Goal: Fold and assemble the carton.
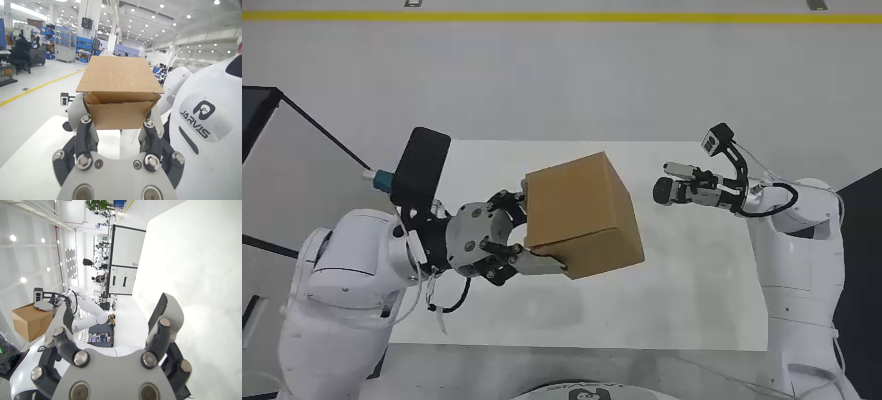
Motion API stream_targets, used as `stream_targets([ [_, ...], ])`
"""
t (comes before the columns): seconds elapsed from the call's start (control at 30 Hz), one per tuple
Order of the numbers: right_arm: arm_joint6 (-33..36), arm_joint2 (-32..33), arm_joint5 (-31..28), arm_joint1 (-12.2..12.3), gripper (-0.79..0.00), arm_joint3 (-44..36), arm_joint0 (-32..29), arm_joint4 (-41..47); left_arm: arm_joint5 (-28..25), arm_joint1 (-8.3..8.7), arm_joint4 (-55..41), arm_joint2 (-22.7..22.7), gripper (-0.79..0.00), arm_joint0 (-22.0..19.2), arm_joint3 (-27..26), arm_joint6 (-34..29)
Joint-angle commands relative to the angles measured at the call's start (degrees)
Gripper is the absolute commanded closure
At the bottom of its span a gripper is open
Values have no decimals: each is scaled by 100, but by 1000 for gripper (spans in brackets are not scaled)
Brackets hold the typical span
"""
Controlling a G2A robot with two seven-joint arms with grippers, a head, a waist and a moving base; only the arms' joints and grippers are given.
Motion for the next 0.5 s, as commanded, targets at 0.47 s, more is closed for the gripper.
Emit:
stream_targets([
  [0.47,0,0,0,0,-785,0,0,0,-1129,-8,1840,-217,0,-664,-68,459],
])
